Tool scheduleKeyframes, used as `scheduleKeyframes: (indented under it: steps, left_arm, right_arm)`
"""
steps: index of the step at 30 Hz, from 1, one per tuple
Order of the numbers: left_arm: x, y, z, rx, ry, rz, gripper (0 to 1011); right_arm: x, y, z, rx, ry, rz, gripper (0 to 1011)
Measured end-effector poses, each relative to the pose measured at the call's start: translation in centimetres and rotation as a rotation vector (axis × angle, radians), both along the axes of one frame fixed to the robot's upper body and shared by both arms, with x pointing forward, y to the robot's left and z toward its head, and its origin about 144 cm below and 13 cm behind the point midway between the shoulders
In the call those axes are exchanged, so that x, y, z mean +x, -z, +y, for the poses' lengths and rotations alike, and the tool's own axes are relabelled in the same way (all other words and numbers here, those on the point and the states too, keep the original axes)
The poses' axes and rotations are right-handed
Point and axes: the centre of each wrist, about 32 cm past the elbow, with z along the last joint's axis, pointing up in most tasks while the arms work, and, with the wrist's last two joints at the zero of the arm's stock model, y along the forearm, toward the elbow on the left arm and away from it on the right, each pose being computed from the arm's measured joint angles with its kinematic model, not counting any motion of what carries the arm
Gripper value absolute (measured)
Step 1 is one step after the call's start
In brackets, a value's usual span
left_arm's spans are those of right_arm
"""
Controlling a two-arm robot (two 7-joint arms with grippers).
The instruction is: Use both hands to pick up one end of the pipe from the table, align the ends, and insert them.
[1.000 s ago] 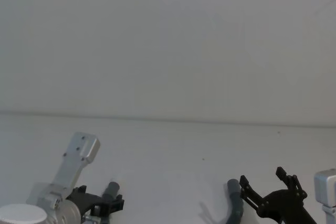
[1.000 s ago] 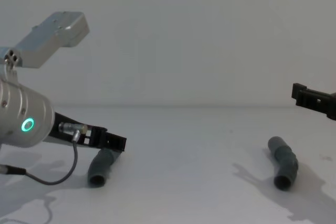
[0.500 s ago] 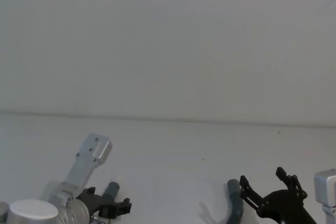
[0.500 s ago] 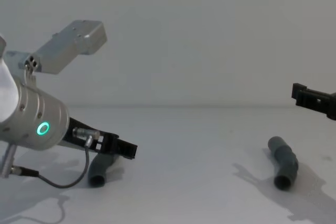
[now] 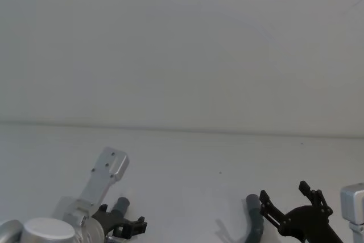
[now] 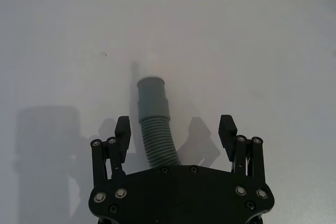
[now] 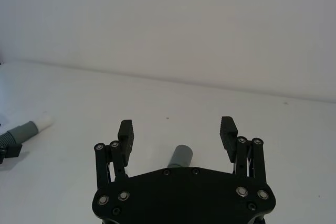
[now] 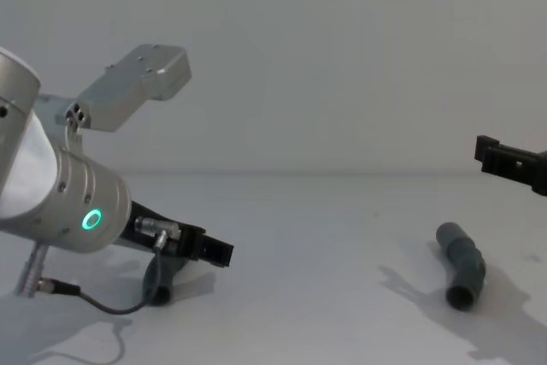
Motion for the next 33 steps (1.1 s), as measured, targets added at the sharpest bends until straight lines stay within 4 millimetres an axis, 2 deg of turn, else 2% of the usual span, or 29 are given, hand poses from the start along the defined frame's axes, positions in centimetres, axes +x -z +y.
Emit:
scheduleKeyframes:
  steps: [33]
  left_arm:
    - [0.5,1.3,-1.5,-0.025,-0.096,-0.003,1002]
  right_arm:
    - [0.0,0.0,0.0,0.000,0.000,0.000,1002]
